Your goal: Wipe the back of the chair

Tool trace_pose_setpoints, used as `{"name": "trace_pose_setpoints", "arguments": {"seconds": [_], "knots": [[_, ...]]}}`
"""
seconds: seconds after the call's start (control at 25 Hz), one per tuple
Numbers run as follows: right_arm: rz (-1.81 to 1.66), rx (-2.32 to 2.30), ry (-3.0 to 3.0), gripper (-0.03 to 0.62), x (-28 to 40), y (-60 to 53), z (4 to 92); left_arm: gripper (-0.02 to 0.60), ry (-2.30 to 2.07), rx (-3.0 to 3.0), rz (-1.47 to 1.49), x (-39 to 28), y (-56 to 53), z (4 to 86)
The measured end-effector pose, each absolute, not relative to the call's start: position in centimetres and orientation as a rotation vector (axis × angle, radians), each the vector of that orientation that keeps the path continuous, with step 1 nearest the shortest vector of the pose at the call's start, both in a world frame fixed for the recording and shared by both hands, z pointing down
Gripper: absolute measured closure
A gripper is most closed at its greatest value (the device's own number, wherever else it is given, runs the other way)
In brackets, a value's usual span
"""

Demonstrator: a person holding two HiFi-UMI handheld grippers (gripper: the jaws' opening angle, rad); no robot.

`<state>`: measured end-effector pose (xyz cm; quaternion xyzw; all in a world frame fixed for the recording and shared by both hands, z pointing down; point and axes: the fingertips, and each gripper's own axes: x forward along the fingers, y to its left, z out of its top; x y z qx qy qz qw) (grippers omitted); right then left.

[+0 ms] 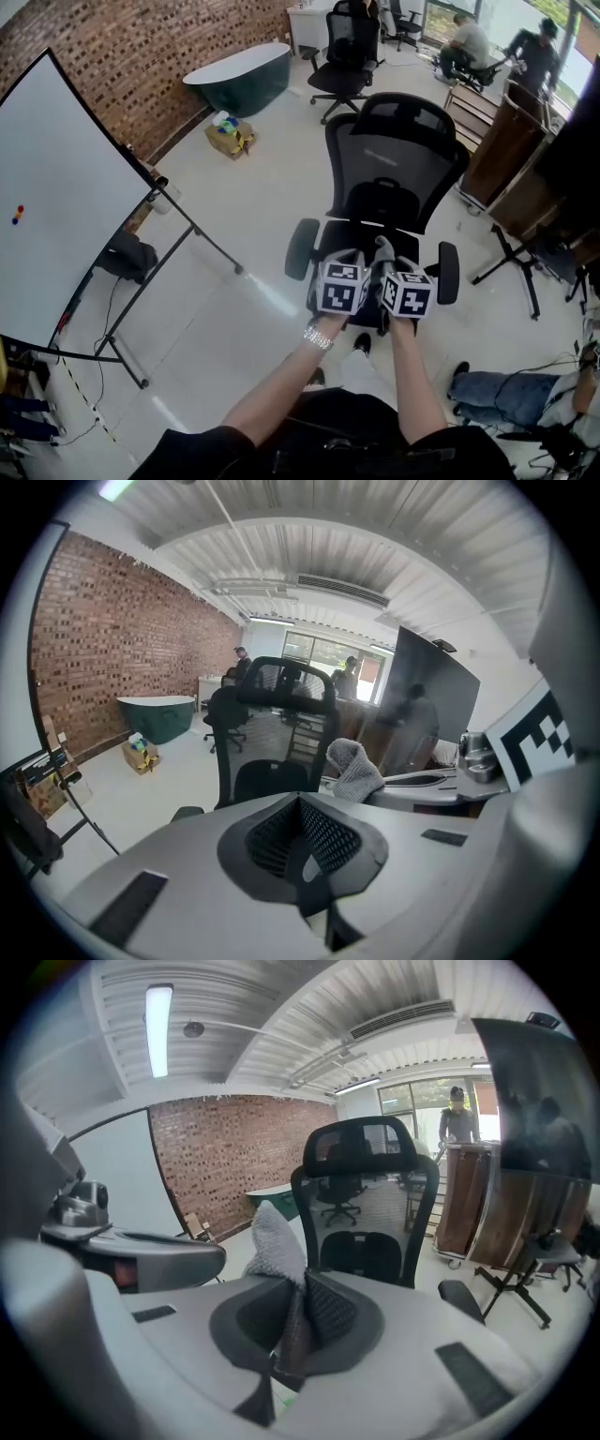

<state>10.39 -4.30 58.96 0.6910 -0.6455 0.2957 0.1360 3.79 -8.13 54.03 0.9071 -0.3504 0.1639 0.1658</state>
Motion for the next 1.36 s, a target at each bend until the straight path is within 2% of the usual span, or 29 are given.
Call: {"name": "trace_pose_setpoints", "arguments": {"seconds": [0.36,1.0,1.36], "knots": [[0.797,2.022,-1.889,0.577,7.8,1.0,55.1,0.58,-0.913,2.621,0.502,2.4,-1.4,52.6],[0.808,1.978,-1.972,0.578,10.0,1.6,54.1,0.58,-0.988,2.634,0.465,5.0,-1.3,50.7],[0.776,1.953,-2.009,0.578,8.7,0.5,54.3,0.58,-1.004,2.635,0.448,4.3,-2.1,51.3]]}}
